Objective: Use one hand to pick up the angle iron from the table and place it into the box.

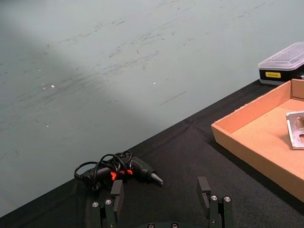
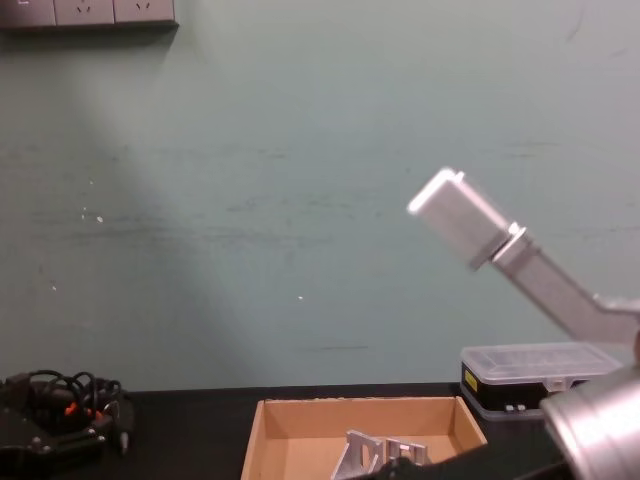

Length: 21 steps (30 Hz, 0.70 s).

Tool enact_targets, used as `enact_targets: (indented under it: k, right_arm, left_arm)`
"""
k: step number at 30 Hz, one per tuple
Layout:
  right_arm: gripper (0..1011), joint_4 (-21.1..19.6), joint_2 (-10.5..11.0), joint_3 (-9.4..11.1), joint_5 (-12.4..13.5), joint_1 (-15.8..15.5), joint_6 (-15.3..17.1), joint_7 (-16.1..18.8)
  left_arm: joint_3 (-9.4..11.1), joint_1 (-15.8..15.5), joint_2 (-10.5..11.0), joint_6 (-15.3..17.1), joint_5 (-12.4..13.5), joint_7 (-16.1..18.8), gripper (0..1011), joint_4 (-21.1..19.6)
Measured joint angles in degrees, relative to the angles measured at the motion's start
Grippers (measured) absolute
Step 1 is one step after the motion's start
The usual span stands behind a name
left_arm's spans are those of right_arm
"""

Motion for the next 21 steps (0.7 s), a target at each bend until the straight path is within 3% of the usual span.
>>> enact_targets:
  k: [7,21]
  right_arm:
    - [1002,2.58,-1.7,-2.45,-1.99,0.98,-0.66,-2.11]
    - [1002,5.0,-4.05,-3.6,-3.73,1.77,0.01,-4.6]
  left_arm:
    - [0.0,0.0,0.0,0.0,0.0,0.0,1011,0.0]
    - [0.0,0.0,0.0,0.0,0.0,0.0,1011,0.0]
